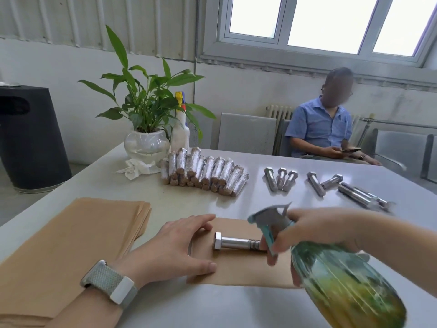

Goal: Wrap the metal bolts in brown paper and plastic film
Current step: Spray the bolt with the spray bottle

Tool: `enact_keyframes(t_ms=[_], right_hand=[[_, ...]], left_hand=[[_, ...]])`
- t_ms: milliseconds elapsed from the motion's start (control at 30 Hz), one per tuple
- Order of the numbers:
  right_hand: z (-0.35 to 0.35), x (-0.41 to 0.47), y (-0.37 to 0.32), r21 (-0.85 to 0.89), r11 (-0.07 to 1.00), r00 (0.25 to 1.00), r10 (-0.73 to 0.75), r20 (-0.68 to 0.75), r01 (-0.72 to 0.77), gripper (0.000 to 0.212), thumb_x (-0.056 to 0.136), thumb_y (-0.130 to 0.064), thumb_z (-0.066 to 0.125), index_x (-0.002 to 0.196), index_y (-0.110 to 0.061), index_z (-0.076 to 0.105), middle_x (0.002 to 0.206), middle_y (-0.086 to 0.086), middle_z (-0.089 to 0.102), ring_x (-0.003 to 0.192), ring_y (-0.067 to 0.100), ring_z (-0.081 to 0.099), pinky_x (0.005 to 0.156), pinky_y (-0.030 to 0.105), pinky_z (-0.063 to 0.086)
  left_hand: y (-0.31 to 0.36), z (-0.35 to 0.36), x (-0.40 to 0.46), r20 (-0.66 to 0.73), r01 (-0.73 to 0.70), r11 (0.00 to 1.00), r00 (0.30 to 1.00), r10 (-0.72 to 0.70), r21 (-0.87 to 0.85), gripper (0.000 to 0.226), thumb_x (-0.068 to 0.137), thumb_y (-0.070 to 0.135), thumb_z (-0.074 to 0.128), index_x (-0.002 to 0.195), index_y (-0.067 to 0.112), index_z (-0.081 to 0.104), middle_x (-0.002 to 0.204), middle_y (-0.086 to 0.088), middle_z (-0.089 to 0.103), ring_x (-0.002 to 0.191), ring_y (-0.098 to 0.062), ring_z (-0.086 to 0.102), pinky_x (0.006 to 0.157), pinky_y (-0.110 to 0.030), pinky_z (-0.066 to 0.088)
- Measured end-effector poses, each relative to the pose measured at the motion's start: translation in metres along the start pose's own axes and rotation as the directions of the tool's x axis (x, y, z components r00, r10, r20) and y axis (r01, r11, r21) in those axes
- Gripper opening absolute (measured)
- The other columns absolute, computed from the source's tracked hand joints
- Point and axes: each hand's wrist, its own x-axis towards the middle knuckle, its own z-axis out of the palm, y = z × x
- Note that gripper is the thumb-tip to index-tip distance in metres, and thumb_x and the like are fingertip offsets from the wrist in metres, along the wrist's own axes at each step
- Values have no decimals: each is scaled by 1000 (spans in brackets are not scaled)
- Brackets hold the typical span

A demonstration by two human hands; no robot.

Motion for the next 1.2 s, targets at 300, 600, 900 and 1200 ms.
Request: enact_keyframes(t_ms=[300, 600, 900, 1200], right_hand=[[19, 6, -6, -10, 998, 990, 63, 124, -63, 31, 89, -11, 62, 117, 1, 57, 105, 18, 69, 73, 35, 69, 73, 40, 60], [8, -12, 11, 11, 991, 991, 130, 18, -130, 31, 77, -13, 72, 107, -8, 64, 106, 14, 73, 79, 40, 71, 73, 43, 60], [-3, -21, 31, 54, 989, 990, 138, 22, -139, 28, 84, -9, 67, 109, -4, 55, 79, 6, 75, 75, 38, 71, 70, 41, 60], [-72, -20, -6, 87, 951, 820, -206, -533, 296, 34, 81, -9, 74, 112, -12, 63, 111, 18, 70, 90, 39, 71, 83, 46, 59]], left_hand=[[1, -1, 0, -15, -9, 1000, 1000, 9, -2, 92, 70, 61, 74, 147, 46, 23, 133, 30, 42, 127, 5, 34, 113, -20, 21], [1, -1, 0, -7, -13, 1000, 1000, 13, 10, 91, 72, 60, 72, 147, 46, 22, 134, 31, 40, 126, 6, 32, 109, -16, 19], [2, -2, 1, -15, -16, 1000, 1000, 16, 8, 90, 72, 59, 74, 146, 47, 24, 131, 34, 40, 125, 10, 33, 108, -14, 20], [2, -1, 0, 1, -35, 999, 999, 35, 8, 88, 72, 60, 72, 144, 50, 23, 129, 39, 36, 112, 30, 23, 96, 1, 15]])
